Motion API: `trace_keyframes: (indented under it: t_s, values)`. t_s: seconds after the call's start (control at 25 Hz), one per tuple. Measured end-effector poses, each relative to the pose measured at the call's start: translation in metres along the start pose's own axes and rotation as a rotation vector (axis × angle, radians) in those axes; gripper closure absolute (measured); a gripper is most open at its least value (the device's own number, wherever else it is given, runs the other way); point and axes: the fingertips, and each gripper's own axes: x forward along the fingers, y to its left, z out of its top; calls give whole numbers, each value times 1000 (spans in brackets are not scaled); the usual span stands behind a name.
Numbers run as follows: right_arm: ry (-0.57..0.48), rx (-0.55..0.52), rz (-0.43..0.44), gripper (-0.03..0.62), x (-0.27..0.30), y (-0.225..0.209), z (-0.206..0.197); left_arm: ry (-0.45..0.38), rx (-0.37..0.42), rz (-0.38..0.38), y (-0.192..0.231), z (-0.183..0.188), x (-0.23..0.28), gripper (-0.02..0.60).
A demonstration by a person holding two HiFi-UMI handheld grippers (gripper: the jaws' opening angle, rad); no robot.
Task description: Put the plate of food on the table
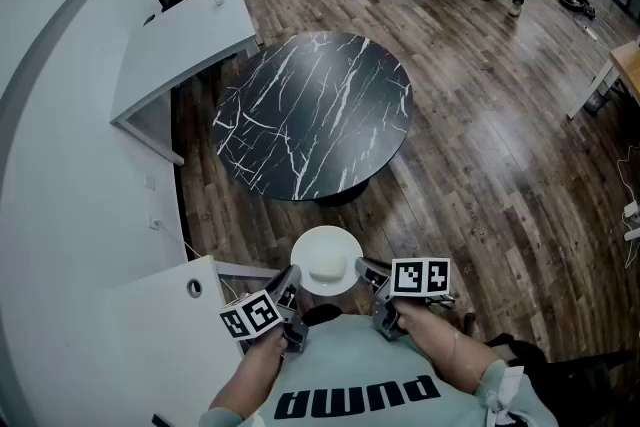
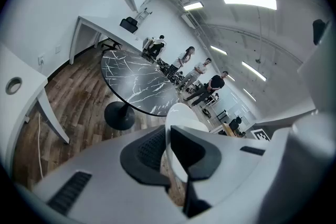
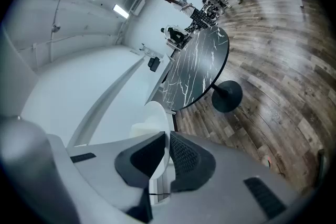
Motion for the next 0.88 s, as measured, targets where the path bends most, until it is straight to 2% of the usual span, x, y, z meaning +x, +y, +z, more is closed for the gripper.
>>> trace_keyframes:
  t_s: [0.24,0.48,0.88]
  values:
    - [-7,-12,-19,562,14,-10,33,-6,0,-19,1,22,34,546]
    - [-21,-9,-70,562,46,-13,67,36,-37,-48,25,48,69,546]
    - [-65,8,-115,560,119,7,130,61,-9,-106,57,138,113,546]
